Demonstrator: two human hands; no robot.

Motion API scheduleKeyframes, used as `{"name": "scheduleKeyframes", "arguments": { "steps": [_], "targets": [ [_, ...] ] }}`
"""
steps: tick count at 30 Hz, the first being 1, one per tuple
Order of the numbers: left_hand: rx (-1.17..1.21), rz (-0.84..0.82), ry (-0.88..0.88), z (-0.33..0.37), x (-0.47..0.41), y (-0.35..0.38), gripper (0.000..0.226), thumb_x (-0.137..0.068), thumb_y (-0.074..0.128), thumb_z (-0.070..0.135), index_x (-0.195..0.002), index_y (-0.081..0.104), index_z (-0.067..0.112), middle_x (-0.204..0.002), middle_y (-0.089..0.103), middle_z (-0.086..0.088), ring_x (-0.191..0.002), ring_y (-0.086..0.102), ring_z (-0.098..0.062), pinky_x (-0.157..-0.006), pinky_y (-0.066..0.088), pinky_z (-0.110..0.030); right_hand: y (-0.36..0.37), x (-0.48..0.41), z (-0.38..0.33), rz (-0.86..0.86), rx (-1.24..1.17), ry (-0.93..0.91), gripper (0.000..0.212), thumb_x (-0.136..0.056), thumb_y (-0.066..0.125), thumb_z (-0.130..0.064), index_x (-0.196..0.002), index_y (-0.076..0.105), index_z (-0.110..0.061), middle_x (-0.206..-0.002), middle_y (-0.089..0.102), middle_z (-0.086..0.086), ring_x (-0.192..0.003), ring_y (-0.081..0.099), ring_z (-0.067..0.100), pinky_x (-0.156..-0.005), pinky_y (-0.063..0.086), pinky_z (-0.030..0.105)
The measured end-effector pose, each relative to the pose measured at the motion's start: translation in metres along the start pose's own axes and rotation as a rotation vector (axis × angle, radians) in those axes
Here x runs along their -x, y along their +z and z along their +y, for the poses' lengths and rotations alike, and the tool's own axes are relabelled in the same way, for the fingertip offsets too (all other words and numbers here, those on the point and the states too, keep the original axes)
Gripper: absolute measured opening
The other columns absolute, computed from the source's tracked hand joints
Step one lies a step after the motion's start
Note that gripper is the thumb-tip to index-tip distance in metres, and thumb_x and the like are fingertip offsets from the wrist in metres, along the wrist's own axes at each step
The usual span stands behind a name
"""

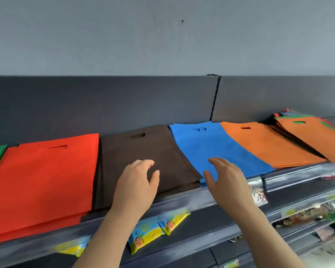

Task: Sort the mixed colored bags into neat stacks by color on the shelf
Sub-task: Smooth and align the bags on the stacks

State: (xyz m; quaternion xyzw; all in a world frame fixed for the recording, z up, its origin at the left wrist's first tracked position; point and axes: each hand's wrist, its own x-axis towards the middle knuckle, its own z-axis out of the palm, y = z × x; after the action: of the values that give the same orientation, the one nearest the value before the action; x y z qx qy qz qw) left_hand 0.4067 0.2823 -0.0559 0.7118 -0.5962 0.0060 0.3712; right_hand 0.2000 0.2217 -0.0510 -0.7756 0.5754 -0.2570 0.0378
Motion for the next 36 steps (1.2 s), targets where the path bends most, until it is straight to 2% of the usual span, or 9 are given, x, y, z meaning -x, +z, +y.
{"name": "scheduleKeyframes", "arguments": {
  "steps": [5, 10, 22, 27, 30, 36],
  "targets": [
    [0.068, -0.051, 0.042, 0.087, -0.01, 0.067, 0.035, -0.095, 0.052, 0.033, -0.127, 0.057, 0.02, -0.12, 0.06, 0.007, -0.11, 0.053, -0.01, -0.09, 0.044, -0.025, -0.039, -0.009, 0.095, 0.004, 0.052, 0.051, 0.046, -0.095, 0.05, -0.034, -0.137, 0.047, -0.014, -0.141, 0.048, -0.002, -0.129, 0.045, 0.019, -0.109, 0.035, 0.034],
    [0.122, -0.126, 0.073, 0.15, -0.019, 0.129, 0.039, -0.096, 0.051, 0.034, -0.13, 0.054, 0.018, -0.127, 0.057, 0.006, -0.117, 0.051, -0.011, -0.098, 0.042, -0.027, -0.067, -0.017, 0.176, 0.018, 0.092, 0.109, 0.045, -0.094, 0.052, -0.032, -0.135, 0.05, -0.014, -0.137, 0.052, -0.002, -0.125, 0.048, 0.021, -0.105, 0.038, 0.035],
    [0.183, -0.236, 0.145, 0.242, -0.084, 0.233, 0.039, -0.096, 0.051, 0.035, -0.13, 0.054, 0.017, -0.123, 0.058, 0.004, -0.112, 0.053, -0.011, -0.092, 0.044, -0.024, -0.099, -0.074, 0.304, 0.037, 0.153, 0.255, 0.045, -0.094, 0.051, -0.033, -0.136, 0.05, -0.014, -0.138, 0.052, 0.001, -0.125, 0.048, 0.021, -0.105, 0.037, 0.034],
    [0.221, -0.271, 0.174, 0.284, -0.118, 0.272, 0.037, -0.095, 0.052, 0.035, -0.128, 0.056, 0.019, -0.12, 0.06, 0.005, -0.109, 0.054, -0.011, -0.091, 0.048, -0.03, -0.115, -0.1, 0.353, 0.061, 0.21, 0.317, 0.042, -0.096, 0.048, -0.033, -0.133, 0.051, -0.016, -0.135, 0.054, -0.001, -0.123, 0.049, 0.022, -0.103, 0.036, 0.033],
    [0.23, -0.321, 0.195, 0.312, -0.128, 0.299, 0.036, -0.095, 0.052, 0.033, -0.127, 0.056, 0.018, -0.118, 0.06, 0.005, -0.107, 0.055, -0.01, -0.091, 0.048, -0.029, -0.124, -0.11, 0.386, 0.053, 0.233, 0.352, 0.037, -0.097, 0.046, -0.032, -0.128, 0.054, -0.015, -0.132, 0.056, 0.0, -0.121, 0.05, 0.023, -0.103, 0.035, 0.032],
    [0.255, -0.399, 0.139, 0.364, -0.138, 0.356, 0.037, -0.095, 0.052, 0.033, -0.129, 0.055, 0.018, -0.116, 0.06, 0.006, -0.103, 0.057, -0.01, -0.087, 0.05, -0.028, -0.138, -0.14, 0.469, 0.004, 0.293, 0.361, 0.04, -0.097, 0.043, -0.032, -0.133, 0.051, -0.013, -0.137, 0.052, 0.001, -0.124, 0.048, 0.023, -0.106, 0.032, 0.031]
  ]
}}
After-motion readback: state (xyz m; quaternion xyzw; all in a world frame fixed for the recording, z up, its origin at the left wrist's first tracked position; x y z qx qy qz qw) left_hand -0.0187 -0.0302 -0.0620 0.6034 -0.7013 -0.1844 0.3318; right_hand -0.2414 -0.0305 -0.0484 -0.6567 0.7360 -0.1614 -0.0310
